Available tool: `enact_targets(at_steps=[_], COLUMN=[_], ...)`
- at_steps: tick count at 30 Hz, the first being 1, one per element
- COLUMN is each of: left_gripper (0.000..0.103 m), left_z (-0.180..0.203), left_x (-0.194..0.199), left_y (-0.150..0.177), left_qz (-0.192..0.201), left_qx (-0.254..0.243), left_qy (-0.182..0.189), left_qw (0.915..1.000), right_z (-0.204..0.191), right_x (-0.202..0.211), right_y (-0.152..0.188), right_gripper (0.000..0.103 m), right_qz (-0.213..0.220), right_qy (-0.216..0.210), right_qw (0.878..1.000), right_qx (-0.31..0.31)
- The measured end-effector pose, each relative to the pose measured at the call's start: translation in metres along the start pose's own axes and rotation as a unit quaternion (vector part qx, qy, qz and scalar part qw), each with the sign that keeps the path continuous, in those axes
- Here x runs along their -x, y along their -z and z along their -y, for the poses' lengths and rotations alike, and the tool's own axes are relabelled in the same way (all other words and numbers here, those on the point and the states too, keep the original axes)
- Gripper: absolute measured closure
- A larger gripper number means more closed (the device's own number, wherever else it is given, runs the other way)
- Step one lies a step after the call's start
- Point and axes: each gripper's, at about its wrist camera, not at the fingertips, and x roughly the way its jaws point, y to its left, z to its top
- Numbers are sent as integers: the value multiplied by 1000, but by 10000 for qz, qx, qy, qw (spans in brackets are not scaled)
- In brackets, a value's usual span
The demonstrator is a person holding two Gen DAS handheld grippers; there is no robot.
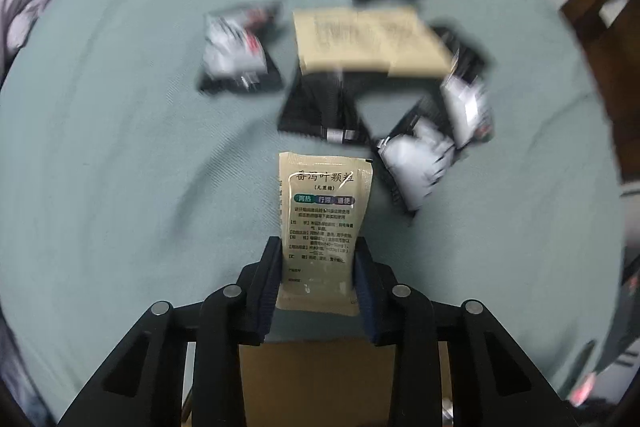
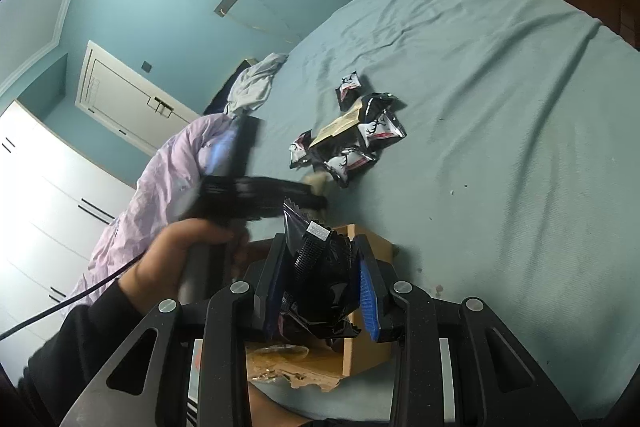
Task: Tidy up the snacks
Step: 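Grasp a black packet with the right tool while the left tool grasps a tan sachet, then lower the tan sachet and black packet into the box and open both tools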
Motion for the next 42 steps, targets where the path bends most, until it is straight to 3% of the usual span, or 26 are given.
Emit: enact_targets(at_steps=[7, 14, 20, 24, 28, 35, 42], left_gripper=[70, 70, 70, 69, 69, 67, 60], left_z=[-25, -41, -24, -15, -18, 0, -4], left_x=[98, 148, 135, 106, 79, 62, 46], left_y=[44, 113, 152, 163, 164, 171, 162], left_qz=[869, 1250, 1271, 1229, 929, 910, 691], left_qx=[-188, -477, -717, -750, -679, -1079, -929], left_qy=[274, 603, 929, 797, 717, 267, 274], left_qw=[9957, 9892, 9849, 9864, 9908, 9896, 9929], right_z=[-13, -29, -33, -34, -40, -41, -42], right_x=[-5, -3, 1, -1, -4, -17, -23], right_y=[1, 4, 6, 8, 8, 4, 4], right_gripper=[72, 72, 72, 72, 72, 72, 72], right_qz=[-48, -42, -65, -156, -195, -270, -374], right_qy=[265, 402, 409, 545, 613, 783, 830], right_qw=[9994, 9976, 9975, 9968, 9957, 9937, 9926], right_qx=[222, 557, 565, 563, 669, 756, 798])
